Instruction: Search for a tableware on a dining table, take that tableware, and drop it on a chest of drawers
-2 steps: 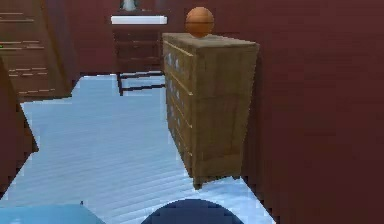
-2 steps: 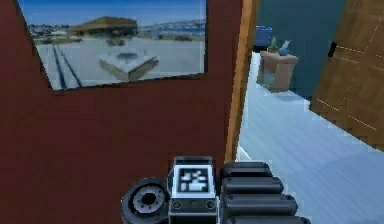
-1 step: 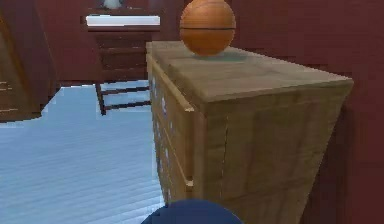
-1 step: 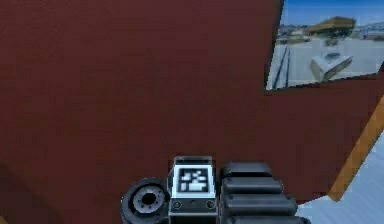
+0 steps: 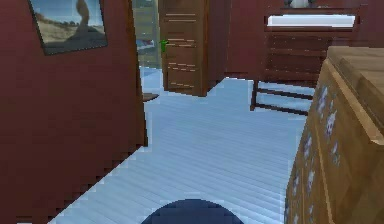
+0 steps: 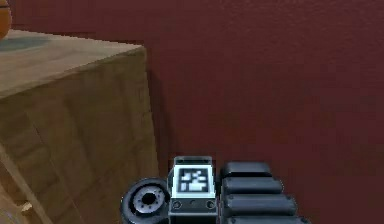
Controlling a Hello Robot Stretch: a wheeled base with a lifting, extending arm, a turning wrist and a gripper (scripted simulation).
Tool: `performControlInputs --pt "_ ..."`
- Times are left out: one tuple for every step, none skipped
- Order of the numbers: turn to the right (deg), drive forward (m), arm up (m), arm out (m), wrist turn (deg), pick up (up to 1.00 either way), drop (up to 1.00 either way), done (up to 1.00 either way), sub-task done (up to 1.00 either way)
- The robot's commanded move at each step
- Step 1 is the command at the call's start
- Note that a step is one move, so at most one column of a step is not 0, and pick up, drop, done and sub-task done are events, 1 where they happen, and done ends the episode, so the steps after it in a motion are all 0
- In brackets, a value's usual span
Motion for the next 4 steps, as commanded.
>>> performControlInputs --pt "-3.0 0.0 0.0 0.0 0.0 0.0 0.0 0.0 0.0" --pt "-18.0 0.0 0.0 0.0 0.0 0.0 0.0 0.0 0.0" --pt "0.0 0.45 0.0 0.0 0.0 0.0 0.0 0.0 0.0" --pt "27.0 0.0 0.0 0.0 0.0 0.0 0.0 0.0 0.0"
